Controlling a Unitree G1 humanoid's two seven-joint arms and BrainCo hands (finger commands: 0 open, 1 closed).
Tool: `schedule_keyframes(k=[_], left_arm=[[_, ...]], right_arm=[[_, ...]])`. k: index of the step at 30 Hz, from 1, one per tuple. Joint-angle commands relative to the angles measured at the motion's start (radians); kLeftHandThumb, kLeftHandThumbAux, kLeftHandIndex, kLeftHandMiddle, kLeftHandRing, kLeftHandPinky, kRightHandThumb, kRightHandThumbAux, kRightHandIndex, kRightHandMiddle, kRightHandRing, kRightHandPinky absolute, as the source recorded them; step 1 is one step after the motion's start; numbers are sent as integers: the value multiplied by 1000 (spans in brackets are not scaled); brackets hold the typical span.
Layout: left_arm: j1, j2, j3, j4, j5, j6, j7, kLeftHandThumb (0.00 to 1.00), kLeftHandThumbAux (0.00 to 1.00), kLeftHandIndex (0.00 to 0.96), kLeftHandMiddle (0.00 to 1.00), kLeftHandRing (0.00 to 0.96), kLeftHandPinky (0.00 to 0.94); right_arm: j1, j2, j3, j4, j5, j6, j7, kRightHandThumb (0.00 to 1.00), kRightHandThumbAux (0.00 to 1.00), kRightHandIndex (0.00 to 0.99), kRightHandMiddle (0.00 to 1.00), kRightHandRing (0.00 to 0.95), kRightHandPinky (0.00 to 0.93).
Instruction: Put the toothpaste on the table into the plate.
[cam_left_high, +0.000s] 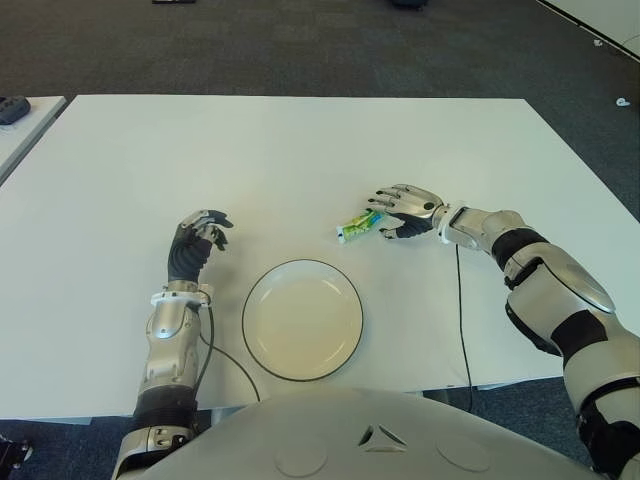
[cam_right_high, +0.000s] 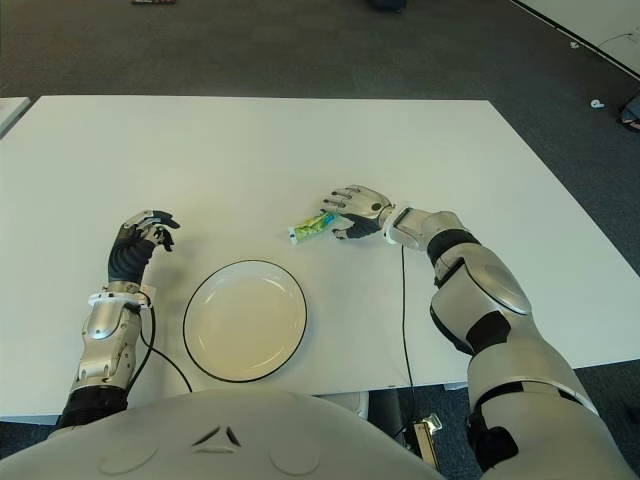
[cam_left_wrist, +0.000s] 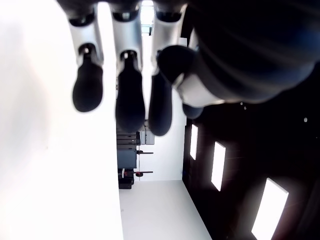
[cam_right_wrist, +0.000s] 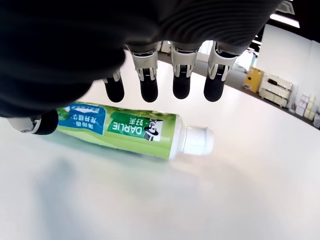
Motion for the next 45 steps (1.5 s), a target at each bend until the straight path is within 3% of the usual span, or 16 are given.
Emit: schedule_keyframes(k=[1, 45], left_arm=[[-5, 5, -2, 1, -15, 2, -22, 838, 671, 430, 510, 679, 688], [7, 7, 2, -32, 1, 36, 3, 838, 671, 432, 503, 667, 663]], right_arm=[[10, -4, 19, -1, -21, -1, 5, 532, 151, 0, 0, 0, 0], [12, 8, 22, 21, -24, 35, 5, 535, 167, 0, 0, 0, 0]])
